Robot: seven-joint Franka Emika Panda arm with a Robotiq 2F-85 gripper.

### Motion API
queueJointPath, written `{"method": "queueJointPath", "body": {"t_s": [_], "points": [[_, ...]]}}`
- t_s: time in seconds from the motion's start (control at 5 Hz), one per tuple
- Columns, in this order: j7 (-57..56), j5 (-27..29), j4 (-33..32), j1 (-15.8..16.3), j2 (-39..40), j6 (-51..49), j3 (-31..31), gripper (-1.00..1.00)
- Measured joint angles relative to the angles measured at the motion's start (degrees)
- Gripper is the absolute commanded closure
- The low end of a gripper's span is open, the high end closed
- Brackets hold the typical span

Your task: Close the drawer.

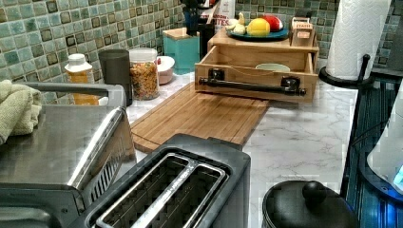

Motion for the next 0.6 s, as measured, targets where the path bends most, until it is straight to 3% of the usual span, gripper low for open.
{"method": "queueJointPath", "body": {"t_s": [0.6], "points": [[-8.7, -3.4, -8.7, 0.4, -1.0, 5.5, 0.4, 1.0]]}}
